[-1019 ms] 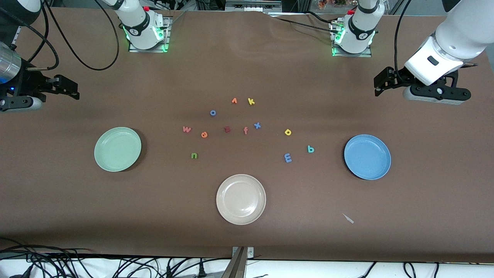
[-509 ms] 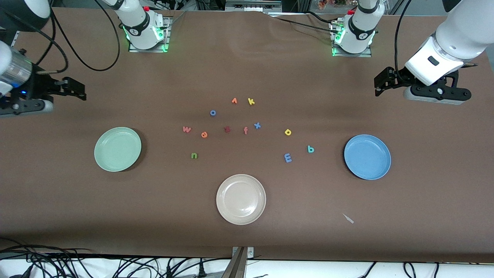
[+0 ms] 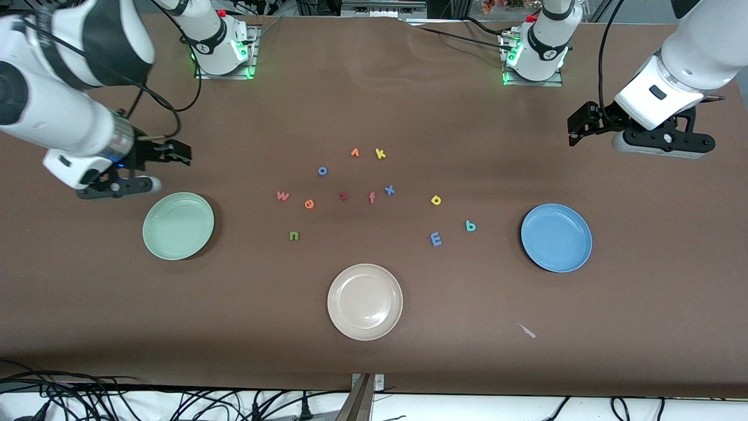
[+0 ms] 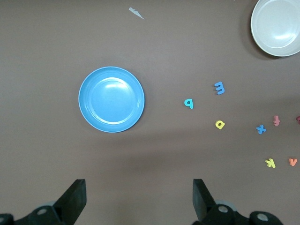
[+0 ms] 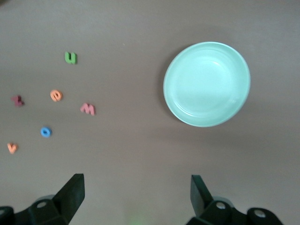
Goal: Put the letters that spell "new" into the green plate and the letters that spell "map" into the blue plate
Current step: 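Reach the right gripper toward the pink w among the letters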
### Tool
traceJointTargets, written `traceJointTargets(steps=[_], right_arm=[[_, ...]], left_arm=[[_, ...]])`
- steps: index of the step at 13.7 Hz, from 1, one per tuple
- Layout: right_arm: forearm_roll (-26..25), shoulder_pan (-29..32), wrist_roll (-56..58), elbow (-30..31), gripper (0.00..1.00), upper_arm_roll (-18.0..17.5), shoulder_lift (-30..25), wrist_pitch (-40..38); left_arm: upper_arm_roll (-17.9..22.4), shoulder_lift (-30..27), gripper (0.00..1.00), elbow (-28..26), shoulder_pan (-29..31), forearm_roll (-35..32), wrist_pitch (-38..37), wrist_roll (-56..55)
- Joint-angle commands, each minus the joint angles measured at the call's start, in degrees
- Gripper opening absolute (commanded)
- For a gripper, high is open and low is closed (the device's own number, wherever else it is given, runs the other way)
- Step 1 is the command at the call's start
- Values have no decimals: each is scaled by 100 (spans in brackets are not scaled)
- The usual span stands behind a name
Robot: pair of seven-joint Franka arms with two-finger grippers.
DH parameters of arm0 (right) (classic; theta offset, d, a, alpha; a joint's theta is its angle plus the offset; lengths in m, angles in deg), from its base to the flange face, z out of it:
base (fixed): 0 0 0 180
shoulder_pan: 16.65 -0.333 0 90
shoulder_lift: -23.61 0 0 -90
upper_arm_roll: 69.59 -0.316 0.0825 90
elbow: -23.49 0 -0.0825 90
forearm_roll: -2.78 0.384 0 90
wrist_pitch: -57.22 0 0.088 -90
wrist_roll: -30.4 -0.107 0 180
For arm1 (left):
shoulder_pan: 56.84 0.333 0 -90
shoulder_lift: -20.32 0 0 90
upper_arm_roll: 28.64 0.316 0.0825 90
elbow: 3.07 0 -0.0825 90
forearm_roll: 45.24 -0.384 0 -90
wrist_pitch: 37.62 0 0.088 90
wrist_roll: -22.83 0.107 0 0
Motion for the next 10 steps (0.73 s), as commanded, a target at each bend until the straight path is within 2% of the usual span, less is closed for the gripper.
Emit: traceJointTargets(steps=[1, 4, 6, 8, 10], right_arm=[[68, -440, -479, 822, 100, 32, -101, 875], [7, -713, -497, 1130, 100, 32, 30, 1219], [-2, -959, -471, 1761, 100, 32, 31, 2112], [-46, -1153, -270, 2281, 100, 32, 258, 2992], [-46, -1206, 160, 2336, 100, 32, 557, 3207]], left_arm=[[-32, -85, 100, -12, 39, -122, -32, 100], [-24, -85, 100, -12, 39, -113, -32, 91], [-24, -85, 100, -12, 39, -113, -32, 91], [-15, -85, 100, -12, 48, -113, -32, 100], [-15, -85, 100, -12, 48, -122, -32, 100]])
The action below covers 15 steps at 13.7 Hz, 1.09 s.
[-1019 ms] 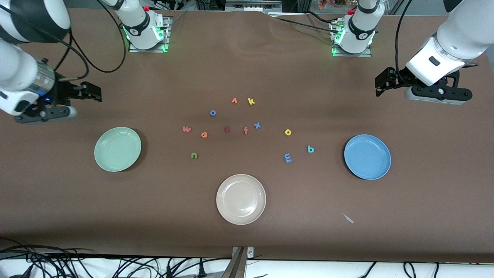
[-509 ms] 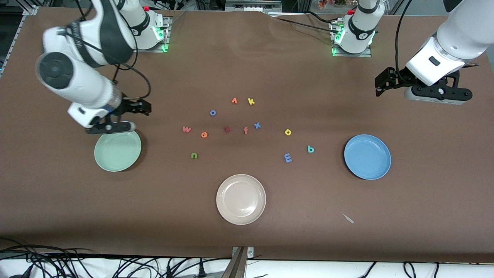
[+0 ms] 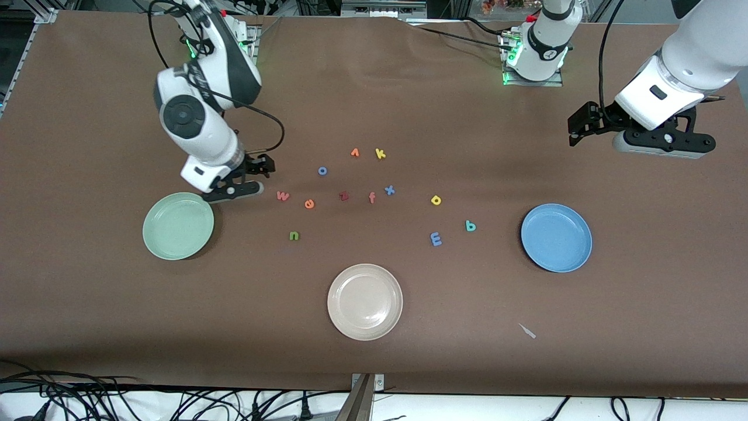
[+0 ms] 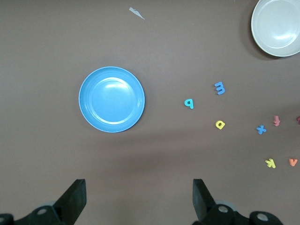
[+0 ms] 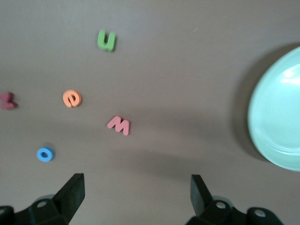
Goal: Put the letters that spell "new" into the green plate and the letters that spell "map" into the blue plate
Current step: 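Reach the right gripper toward the pink w among the letters, then grasp the pink w with the right gripper while the left gripper reaches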
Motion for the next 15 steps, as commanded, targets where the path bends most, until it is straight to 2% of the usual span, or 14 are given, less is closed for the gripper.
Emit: traceJointTargets(steps=[1, 9, 14, 15], right_arm=[[-32, -81, 780, 158, 100, 50, 285, 421], [-32, -81, 5007, 352, 100, 32, 1225, 2256], [-32, -81, 5370, 352, 99, -223, 1376, 2338], [-32, -81, 5554, 352, 97, -223, 1393, 2338]], left_arm=[[-20, -84, 100, -12, 44, -113, -32, 100], [-2, 127, 100, -4, 35, -95, -76, 170], [-29, 951, 100, 14, 9, -60, -103, 188], [-29, 1127, 100, 127, -43, -69, -76, 179]])
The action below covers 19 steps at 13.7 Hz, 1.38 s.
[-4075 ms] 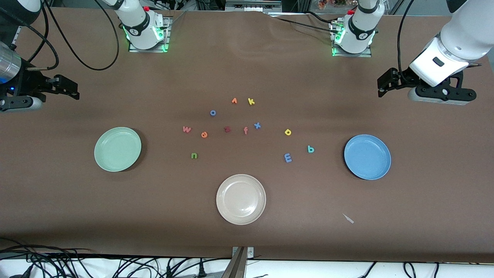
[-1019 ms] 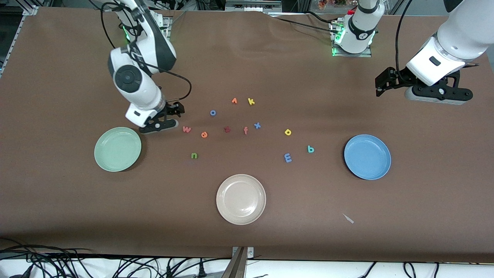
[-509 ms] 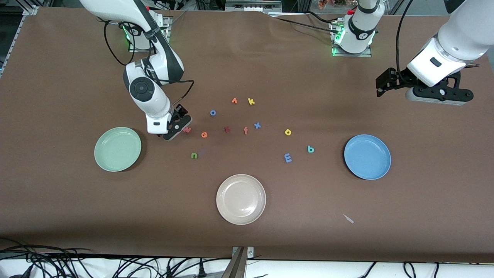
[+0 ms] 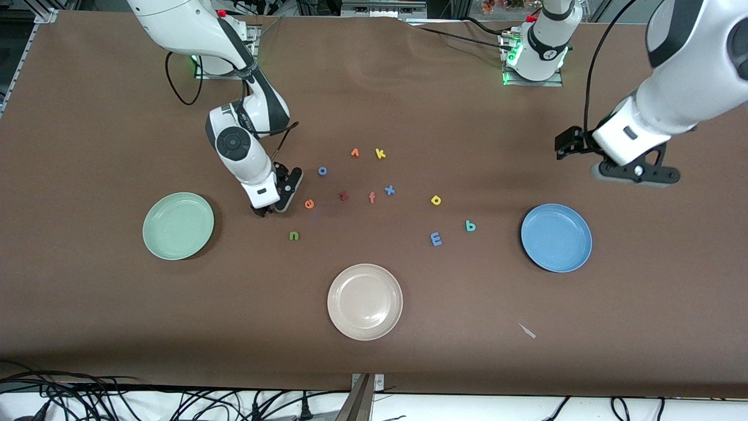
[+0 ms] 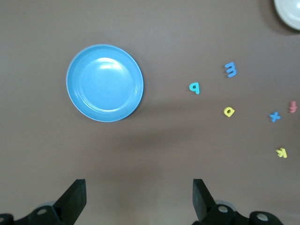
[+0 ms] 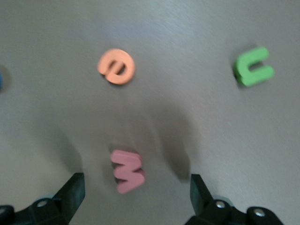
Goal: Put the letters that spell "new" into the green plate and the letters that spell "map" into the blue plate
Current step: 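Grasp the pink w with the right gripper while the left gripper reaches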
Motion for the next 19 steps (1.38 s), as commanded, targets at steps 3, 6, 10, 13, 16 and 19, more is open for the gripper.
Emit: traceJointTargets(steps=[3, 6, 10, 13, 16, 19], right_arm=[[-13, 14, 728, 9, 84, -24, -2, 58], [-22, 5, 738, 9, 70, -24, -2, 58], [-22, -82, 878, -8, 33, -24, 7, 49], [-22, -118, 870, -9, 18, -24, 68, 101], [-13, -118, 826, -61, 0, -24, 95, 84], [-5, -83, 861, -394, 0, 20, 33, -352]], left_arm=[[-52, 1026, 100, 711, -136, -122, -31, 107], [-52, 1633, 100, 862, -119, -122, 695, 115], [-43, 2713, 100, 1020, -303, -122, 1952, 115], [-52, 3084, 100, 1029, -714, -323, 2333, 89], [-43, 3067, 100, 1038, -1513, -710, 2351, -7], [-8, 3276, 100, 1020, -1666, -710, 2517, -1620]])
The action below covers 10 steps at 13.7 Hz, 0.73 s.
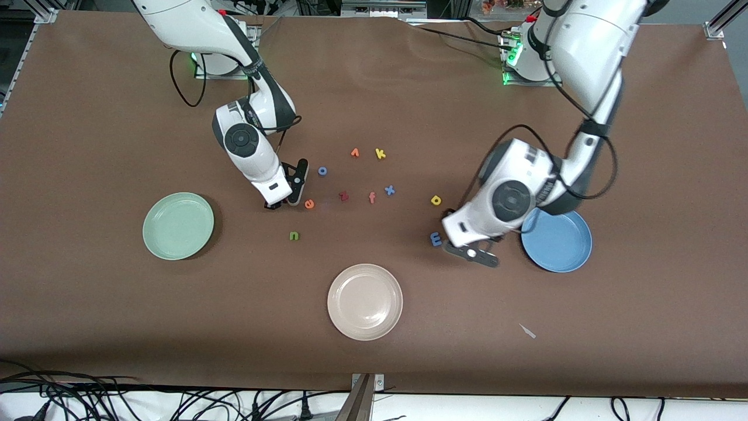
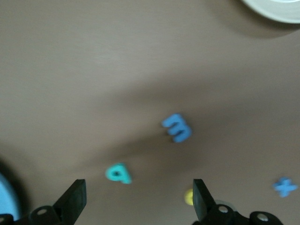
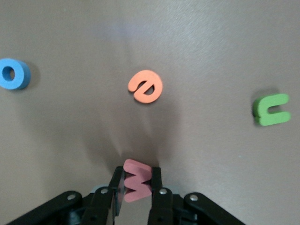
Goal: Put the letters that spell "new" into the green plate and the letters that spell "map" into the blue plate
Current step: 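Grasp the pink w with the right gripper while the left gripper reaches, then place the w on the green plate while the left gripper grasps blue m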
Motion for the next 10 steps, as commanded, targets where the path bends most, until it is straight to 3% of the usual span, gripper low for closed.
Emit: traceJointTargets(steps=[1, 5, 8, 10], right_arm=[[13, 28, 96, -588, 0, 84, 22, -790], [92, 115, 96, -1460, 0, 732, -57, -2514], [92, 151, 43, -1514, 0, 1304, -84, -2719], [92, 308, 17, -1488, 0, 1534, -31, -2719]], left_arm=[[90, 234, 100, 26, -40, -144, 378, -1185], [72, 489, 100, 60, -154, -126, 679, -2671], [63, 648, 98, 69, -199, -126, 724, -2903], [55, 718, 86, 69, -216, -126, 899, -2903]])
